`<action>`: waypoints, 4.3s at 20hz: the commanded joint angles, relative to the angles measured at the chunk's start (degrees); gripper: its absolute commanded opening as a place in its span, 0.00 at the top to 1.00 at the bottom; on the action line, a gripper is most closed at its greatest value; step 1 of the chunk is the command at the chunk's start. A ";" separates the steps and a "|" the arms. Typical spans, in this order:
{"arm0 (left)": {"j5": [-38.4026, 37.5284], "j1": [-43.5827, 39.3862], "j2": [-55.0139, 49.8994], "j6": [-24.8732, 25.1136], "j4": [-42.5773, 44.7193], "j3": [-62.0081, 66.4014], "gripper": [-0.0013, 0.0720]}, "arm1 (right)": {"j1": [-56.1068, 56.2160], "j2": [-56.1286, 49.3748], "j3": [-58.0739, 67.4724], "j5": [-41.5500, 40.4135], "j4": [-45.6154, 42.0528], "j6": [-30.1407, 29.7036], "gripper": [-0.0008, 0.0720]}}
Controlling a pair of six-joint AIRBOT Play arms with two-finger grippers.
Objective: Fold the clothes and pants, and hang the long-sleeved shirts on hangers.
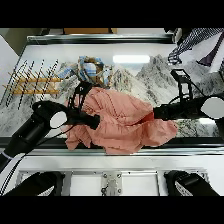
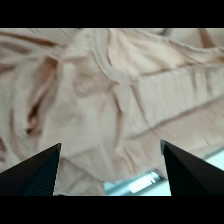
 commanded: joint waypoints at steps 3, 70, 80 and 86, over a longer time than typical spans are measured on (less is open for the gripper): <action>-4.07 9.35 -7.96 2.95 8.46 11.82 0.04 | 0.04 -0.02 -0.02 -0.22 0.68 0.26 0.97; 10.54 46.93 -44.96 15.65 20.02 28.55 0.97 | 0.04 -0.04 -0.02 -0.22 0.68 0.26 0.97; 2.49 43.21 -34.67 18.95 19.50 28.55 0.97 | 0.04 -0.04 -0.02 -0.22 0.68 0.26 0.97; -1.25 39.74 -34.53 20.33 19.45 28.55 0.97 | 0.04 -0.04 -0.02 -0.22 0.68 0.26 0.97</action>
